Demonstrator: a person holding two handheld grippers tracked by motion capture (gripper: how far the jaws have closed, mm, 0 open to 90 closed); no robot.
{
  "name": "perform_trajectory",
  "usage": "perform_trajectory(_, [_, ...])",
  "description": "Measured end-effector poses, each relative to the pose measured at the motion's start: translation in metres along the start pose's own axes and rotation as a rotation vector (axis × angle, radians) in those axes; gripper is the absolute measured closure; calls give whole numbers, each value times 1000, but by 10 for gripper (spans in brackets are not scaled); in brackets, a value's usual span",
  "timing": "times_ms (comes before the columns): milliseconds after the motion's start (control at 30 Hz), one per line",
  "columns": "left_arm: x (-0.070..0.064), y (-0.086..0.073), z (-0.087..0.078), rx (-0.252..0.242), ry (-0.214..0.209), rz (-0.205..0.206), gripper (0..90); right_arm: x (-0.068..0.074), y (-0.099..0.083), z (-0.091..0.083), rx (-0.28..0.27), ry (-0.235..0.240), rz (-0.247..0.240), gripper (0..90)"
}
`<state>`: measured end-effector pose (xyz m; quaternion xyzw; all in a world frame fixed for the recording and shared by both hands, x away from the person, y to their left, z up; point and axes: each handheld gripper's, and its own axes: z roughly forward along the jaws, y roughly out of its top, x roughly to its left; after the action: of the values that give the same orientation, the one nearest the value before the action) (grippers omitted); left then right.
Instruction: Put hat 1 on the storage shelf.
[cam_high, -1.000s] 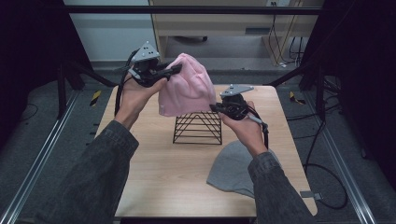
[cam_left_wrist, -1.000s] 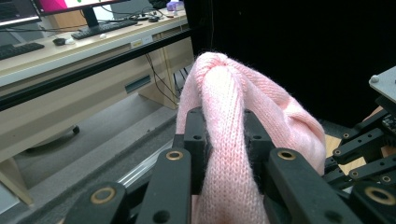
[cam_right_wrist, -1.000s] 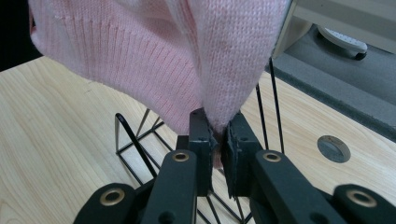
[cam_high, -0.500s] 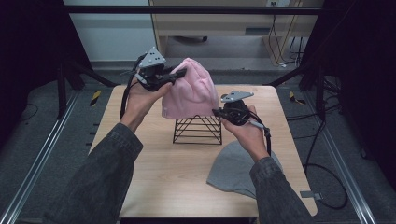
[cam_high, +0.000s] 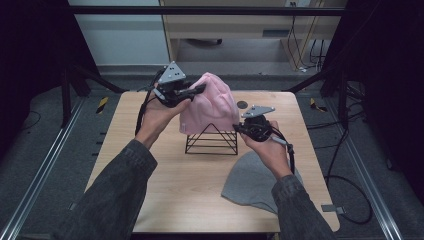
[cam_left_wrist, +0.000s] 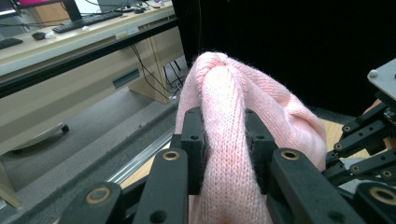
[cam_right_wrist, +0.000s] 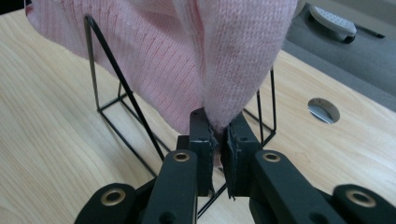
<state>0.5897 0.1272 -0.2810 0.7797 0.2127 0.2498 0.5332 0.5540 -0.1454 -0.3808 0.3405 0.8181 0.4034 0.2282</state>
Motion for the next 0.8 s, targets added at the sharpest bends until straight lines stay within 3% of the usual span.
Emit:
perform_trajectory(200, [-4, -6, 6, 28, -18, 3, 734, 0, -12, 5, 25, -6, 1, 834])
perform_trajectory(333, [-9, -9, 10, 63, -22, 39, 731, -1, -20, 8, 39, -4, 16, 834])
perform_trajectory(467, [-14, -13, 13, 68, -33, 49, 731, -1, -27, 12, 51, -2, 29, 834])
perform_trajectory(800, [-16, -31, 15, 103, -25, 66, 723, 1, -39, 23, 95, -2, 28, 835])
